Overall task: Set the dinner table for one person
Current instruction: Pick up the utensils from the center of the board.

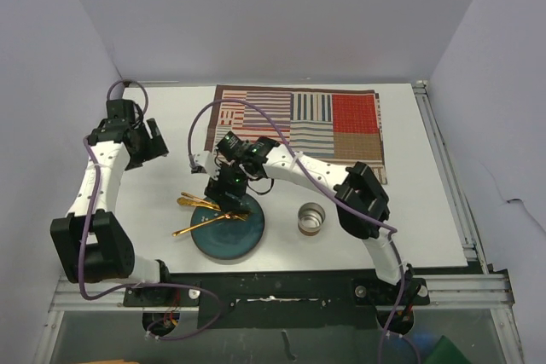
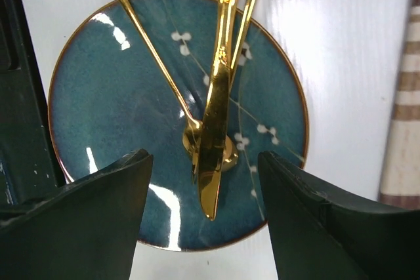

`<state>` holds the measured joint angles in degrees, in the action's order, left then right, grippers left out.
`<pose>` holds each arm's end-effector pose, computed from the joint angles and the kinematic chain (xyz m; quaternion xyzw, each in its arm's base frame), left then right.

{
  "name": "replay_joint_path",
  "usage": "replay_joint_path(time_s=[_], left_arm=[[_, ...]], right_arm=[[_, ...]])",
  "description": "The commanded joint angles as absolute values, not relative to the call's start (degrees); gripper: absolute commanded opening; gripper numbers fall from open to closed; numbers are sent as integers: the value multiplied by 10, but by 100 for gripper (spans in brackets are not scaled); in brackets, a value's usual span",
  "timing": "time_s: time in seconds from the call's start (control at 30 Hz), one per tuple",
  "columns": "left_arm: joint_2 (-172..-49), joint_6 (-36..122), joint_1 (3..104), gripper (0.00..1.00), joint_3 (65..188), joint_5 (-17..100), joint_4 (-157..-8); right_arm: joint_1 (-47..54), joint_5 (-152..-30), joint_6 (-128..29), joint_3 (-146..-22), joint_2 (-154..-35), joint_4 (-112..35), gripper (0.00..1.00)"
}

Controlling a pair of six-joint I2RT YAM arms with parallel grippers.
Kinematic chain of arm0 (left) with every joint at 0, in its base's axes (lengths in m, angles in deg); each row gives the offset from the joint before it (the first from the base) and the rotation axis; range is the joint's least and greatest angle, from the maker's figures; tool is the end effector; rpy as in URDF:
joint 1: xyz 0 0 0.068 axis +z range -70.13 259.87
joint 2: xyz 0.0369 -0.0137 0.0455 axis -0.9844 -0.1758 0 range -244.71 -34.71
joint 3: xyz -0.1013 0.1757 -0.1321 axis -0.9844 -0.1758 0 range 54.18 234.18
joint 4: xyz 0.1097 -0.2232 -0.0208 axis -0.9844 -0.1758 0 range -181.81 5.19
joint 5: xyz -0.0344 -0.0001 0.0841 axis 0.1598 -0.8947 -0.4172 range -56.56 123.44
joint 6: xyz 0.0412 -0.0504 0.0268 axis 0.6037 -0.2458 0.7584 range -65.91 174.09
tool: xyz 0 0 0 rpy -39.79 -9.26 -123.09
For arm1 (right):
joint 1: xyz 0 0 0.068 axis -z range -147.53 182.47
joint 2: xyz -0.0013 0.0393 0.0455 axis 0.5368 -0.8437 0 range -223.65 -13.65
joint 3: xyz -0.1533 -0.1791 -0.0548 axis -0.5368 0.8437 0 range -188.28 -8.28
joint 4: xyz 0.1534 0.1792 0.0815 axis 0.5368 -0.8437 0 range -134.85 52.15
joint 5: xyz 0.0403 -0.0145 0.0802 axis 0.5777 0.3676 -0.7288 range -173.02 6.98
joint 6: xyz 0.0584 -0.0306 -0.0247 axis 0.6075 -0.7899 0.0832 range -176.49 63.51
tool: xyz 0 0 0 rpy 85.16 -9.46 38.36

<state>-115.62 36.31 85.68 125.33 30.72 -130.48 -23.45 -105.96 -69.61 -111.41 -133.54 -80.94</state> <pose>0.2953 0.0327 0.2542 -0.2020 0.9330 -0.0084 0.2978 0.2275 0.3763 0.1953 -0.5788 0.7504 0.2718 0.1672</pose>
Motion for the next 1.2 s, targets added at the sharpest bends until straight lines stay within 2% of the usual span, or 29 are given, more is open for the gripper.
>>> replay_joint_path(time_s=[0.0,0.67,1.17], left_arm=[[-1176,365,891,71,1235,323,-1243],[-1171,365,898,71,1212,346,-1223],[-1151,362,898,71,1220,361,-1227]], right_arm=[[-236,-1126,-722,-1158,-1367,-836,67],[-233,-1190,-727,-1235,-1476,-852,67],[-262,-1174,-710,-1102,-1418,-828,67]])
